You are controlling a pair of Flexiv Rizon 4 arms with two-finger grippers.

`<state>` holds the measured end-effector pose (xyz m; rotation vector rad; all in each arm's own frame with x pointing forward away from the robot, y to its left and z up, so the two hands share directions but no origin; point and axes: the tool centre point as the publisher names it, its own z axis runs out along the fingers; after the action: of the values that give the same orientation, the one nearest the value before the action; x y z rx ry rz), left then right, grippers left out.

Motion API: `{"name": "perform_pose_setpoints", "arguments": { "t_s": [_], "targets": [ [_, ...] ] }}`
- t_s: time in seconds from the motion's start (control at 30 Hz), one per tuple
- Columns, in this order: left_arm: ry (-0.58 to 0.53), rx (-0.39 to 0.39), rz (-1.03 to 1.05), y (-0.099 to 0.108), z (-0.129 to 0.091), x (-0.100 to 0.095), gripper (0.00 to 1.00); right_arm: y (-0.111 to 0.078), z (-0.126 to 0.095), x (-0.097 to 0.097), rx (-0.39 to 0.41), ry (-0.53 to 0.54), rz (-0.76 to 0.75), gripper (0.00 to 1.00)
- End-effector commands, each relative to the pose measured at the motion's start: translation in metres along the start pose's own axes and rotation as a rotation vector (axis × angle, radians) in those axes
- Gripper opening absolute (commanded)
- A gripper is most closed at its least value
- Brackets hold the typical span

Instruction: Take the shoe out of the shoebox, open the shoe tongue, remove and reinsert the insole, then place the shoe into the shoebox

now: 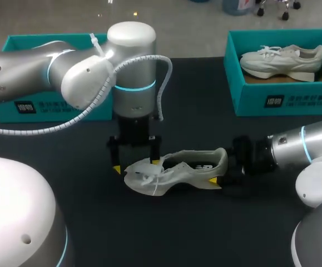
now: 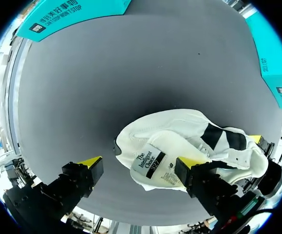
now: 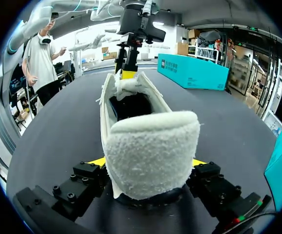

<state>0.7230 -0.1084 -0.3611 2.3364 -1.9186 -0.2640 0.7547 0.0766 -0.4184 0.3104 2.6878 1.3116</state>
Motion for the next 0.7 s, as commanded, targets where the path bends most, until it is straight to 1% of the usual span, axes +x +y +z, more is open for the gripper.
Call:
{"name": "perform_pose_setpoints", "arguments": {
  "t_s": [0.03,0.1,0.23,0.47,0.7],
  "targets": [
    [0.023,0.042,0.054,0.006,-0.017,-0.005,1.00,0.001,0.002,0.000,0.005,-0.002,0.000,0.00],
    [0.046,0.058,0.105,0.006,-0.022,-0.003,1.00,0.001,0.002,0.000,0.005,-0.002,0.000,0.00],
    [0.057,0.089,0.261,0.006,-0.034,-0.001,1.00,0.001,0.002,0.000,0.005,-0.002,0.000,0.00],
    [0.047,0.163,0.520,0.003,-0.054,0.001,1.00,0.001,0.002,0.000,0.005,-0.002,0.000,0.00],
    [0.099,0.192,0.849,-0.003,-0.080,0.008,1.00,0.001,0.002,0.000,0.005,-0.002,0.000,0.00]
  ]
}}
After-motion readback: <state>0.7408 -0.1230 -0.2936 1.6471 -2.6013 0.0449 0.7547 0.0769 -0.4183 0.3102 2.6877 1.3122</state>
